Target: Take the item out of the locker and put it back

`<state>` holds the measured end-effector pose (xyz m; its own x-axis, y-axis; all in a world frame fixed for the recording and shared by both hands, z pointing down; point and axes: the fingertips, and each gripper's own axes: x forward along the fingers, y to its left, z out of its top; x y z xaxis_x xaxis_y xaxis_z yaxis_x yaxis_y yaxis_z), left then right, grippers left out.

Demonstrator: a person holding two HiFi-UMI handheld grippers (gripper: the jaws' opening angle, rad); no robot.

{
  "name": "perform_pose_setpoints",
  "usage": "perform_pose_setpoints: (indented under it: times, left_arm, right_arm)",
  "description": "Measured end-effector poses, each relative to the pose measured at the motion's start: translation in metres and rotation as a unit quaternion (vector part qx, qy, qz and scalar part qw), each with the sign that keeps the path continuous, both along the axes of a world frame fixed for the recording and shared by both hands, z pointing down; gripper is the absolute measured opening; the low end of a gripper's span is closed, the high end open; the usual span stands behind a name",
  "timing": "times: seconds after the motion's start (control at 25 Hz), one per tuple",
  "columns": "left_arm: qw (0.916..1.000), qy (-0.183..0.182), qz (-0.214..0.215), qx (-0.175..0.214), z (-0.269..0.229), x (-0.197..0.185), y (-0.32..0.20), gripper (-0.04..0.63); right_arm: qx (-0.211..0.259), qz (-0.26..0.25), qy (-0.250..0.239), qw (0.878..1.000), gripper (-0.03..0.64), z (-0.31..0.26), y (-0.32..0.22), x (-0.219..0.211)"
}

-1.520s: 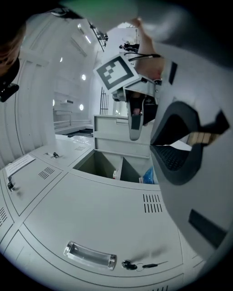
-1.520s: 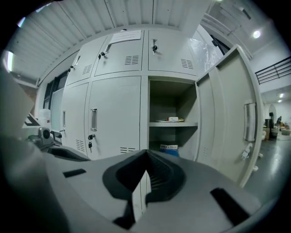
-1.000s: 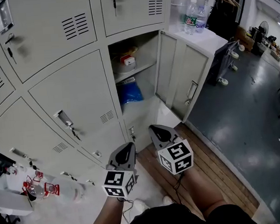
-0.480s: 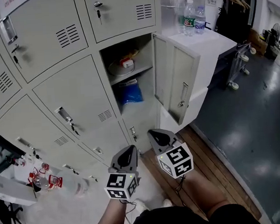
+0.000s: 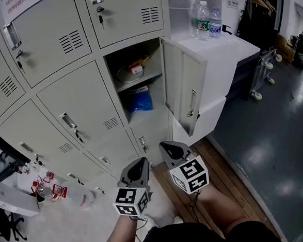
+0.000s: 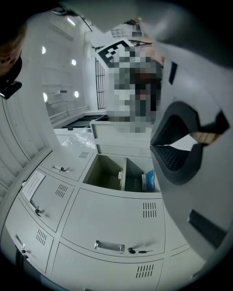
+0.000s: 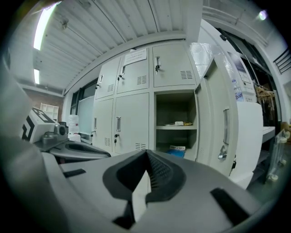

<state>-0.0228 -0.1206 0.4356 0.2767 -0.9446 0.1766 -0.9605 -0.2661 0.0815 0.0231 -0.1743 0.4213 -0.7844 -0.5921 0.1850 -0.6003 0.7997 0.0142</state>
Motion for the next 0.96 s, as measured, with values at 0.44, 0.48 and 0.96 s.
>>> perform_pose_setpoints:
  times: [0.44,0.48,0.96]
  left_arm:
    - [0.9999,0.001,-0.013,0.007,-0.004,0.015,0.005,0.006]
    - [0.9999,0.001,-0.015,0.008,-0.004,0.015,0.005,0.006]
    - [0.9997,-0.001,-0.020,0.010,-0.006,0.026,0.015,0.006]
  right_arm:
    - [0.004,-0.014,0.000,1.000,0.000,-0.002,0.005,0.014]
    - [0.005,-0.015,-0.001,1.000,0.000,-0.003,0.005,0.014]
    - [0.012,-0.025,-0.003,1.000,0.000,-0.007,0.019,0.020]
